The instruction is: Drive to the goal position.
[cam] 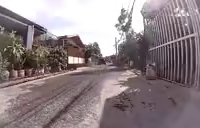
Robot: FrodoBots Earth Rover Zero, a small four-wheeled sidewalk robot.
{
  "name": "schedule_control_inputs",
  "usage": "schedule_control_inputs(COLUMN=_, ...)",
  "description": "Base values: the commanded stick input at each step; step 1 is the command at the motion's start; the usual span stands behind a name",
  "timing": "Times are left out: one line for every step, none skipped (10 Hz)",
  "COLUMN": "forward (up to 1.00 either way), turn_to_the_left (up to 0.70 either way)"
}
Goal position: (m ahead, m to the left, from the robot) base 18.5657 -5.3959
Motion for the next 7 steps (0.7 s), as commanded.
schedule_control_inputs(forward=0.70, turn_to_the_left=0.00)
schedule_control_inputs(forward=0.70, turn_to_the_left=0.00)
schedule_control_inputs(forward=0.70, turn_to_the_left=0.00)
schedule_control_inputs(forward=0.70, turn_to_the_left=0.00)
schedule_control_inputs(forward=0.70, turn_to_the_left=0.00)
schedule_control_inputs(forward=0.70, turn_to_the_left=-0.11)
schedule_control_inputs(forward=0.70, turn_to_the_left=-0.31)
